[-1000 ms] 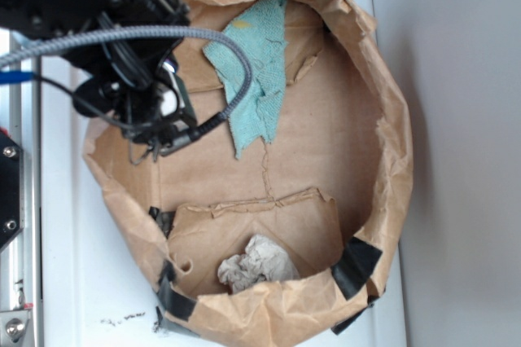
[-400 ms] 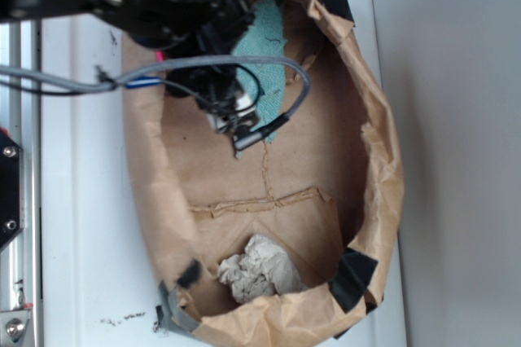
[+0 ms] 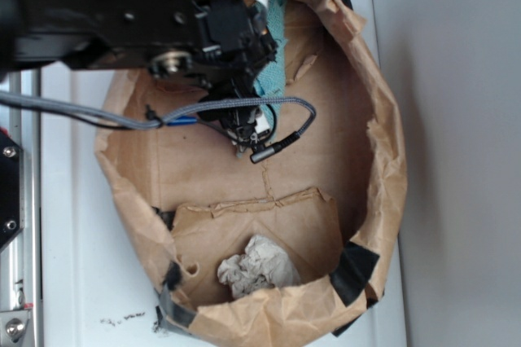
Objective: Grab the blue cloth.
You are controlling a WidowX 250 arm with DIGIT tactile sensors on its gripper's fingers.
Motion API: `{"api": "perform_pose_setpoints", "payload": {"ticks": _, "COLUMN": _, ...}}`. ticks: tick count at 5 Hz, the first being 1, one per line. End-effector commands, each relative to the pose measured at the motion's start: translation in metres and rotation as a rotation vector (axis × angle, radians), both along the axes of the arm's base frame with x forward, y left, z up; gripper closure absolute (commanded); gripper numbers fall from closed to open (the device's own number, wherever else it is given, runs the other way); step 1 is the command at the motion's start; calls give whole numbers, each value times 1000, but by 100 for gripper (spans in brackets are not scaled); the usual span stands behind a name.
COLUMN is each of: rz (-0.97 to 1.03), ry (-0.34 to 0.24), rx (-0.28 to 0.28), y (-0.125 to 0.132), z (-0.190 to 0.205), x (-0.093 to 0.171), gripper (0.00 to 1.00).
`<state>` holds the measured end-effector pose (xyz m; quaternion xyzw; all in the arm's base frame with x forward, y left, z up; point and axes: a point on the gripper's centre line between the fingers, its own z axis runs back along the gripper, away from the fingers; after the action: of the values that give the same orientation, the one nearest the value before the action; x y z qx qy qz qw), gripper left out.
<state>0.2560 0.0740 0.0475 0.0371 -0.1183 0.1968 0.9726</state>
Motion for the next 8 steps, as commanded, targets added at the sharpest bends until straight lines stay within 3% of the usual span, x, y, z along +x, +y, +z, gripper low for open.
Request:
{"api": "perform_pose_setpoints", "payload": {"ticks": 1, "rz": -54, "ry": 23, "rx": 4, "y": -5, "z": -10, "x": -3, "gripper": 0}}
{"api": "perform_pose_setpoints", "payload": {"ticks": 3, "rz": -92, "ry": 42, "rx": 17, "y": 8, "z": -7, "x": 21, "gripper": 0}}
{"api": "perform_pose_setpoints", "payload": {"ticks": 7, "rz": -92, "ry": 42, "rx": 17, "y": 8, "z": -7, "x": 21, "gripper": 0}}
{"api": "perform_pose_setpoints", "payload": {"ticks": 8, "rz": -94, "ry": 69, "rx": 26, "y": 7, "z": -9, "x": 26, "gripper": 0}}
